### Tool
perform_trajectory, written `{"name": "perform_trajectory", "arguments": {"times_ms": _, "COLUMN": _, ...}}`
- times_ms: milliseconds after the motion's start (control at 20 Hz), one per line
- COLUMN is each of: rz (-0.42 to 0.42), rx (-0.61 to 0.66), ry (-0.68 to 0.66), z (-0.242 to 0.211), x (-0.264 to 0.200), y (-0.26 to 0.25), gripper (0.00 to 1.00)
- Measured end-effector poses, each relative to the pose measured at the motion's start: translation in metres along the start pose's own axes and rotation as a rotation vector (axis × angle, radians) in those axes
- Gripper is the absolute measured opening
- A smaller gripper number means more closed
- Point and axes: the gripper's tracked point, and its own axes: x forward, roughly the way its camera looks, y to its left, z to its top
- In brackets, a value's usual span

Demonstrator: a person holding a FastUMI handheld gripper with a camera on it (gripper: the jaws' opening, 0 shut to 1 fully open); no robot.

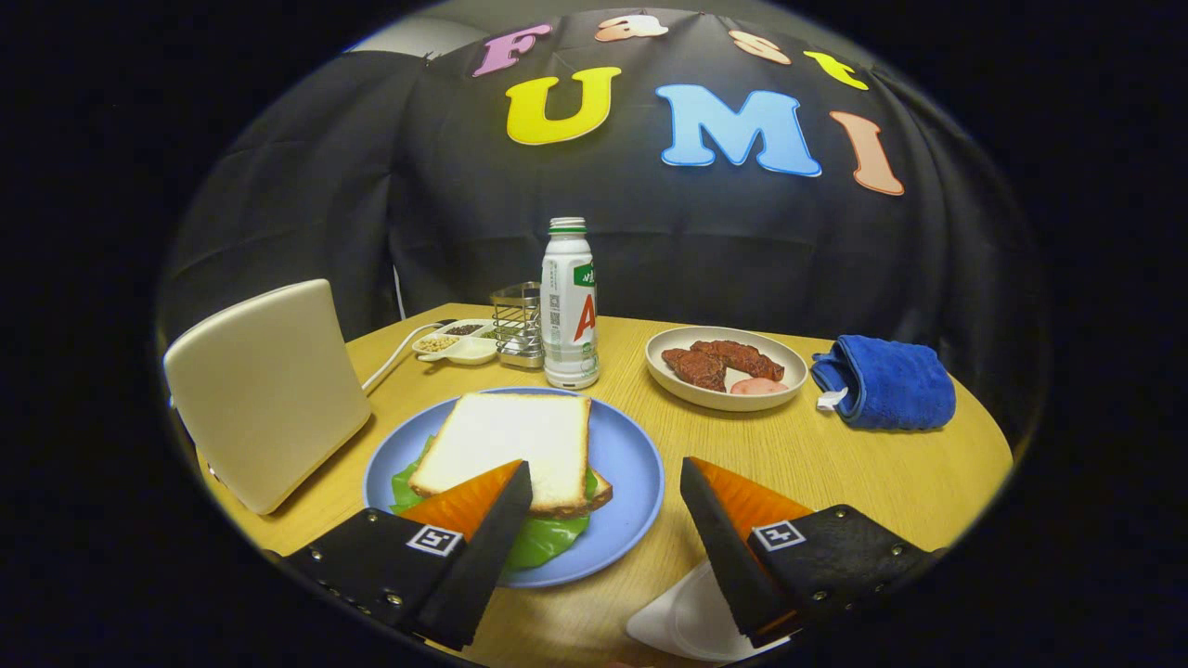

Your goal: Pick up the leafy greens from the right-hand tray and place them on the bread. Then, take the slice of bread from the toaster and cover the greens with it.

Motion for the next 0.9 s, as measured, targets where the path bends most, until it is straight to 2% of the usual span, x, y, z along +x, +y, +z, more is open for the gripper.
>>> {"name": "perform_trajectory", "arguments": {"times_ms": 900, "rz": 0.036, "rx": 0.023, "ry": -0.044, "z": 0.0056, "x": -0.0040, "y": 0.0037, "gripper": 0.98}}
